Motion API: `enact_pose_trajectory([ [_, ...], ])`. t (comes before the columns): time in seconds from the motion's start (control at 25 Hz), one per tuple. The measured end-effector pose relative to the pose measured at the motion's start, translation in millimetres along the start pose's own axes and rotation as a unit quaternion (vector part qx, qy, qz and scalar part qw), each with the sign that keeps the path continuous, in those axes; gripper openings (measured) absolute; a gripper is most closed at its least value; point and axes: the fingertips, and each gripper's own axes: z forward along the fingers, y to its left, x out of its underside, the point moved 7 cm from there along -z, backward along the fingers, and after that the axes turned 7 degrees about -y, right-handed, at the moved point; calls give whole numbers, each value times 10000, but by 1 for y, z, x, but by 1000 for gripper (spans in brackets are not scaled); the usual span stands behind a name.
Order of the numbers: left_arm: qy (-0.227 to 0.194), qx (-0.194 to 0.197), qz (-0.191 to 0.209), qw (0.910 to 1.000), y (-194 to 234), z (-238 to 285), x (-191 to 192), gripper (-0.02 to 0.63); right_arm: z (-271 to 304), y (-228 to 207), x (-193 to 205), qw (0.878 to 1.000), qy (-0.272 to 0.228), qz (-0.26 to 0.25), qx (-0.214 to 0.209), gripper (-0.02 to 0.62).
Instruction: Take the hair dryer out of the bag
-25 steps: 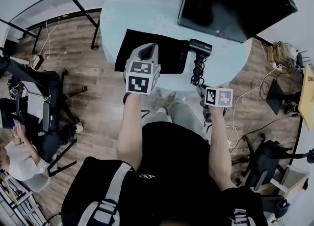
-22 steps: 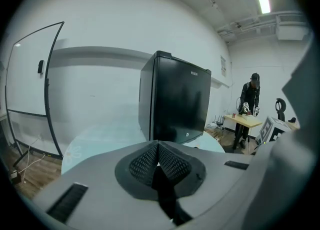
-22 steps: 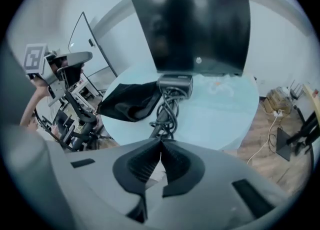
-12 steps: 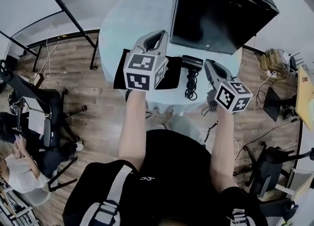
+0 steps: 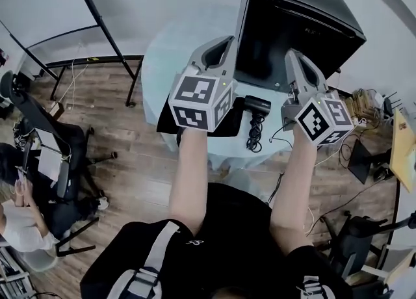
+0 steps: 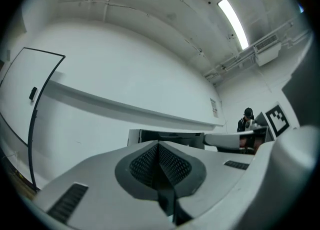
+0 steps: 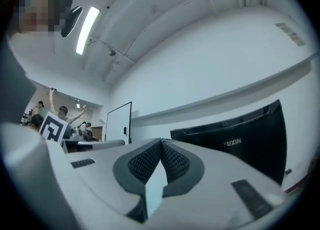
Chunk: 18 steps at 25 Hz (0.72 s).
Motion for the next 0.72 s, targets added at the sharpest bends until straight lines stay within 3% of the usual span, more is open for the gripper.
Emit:
enact_pose_trajectory([
  [0.16,184,-15,122,9998,-10,-10,16,0,-15,7,-8,9996,-51,-198,200,2],
  [0.72,154,193,71,9997,-29,-14,20,0,-32,15,8,9968,359,-606,384,2],
])
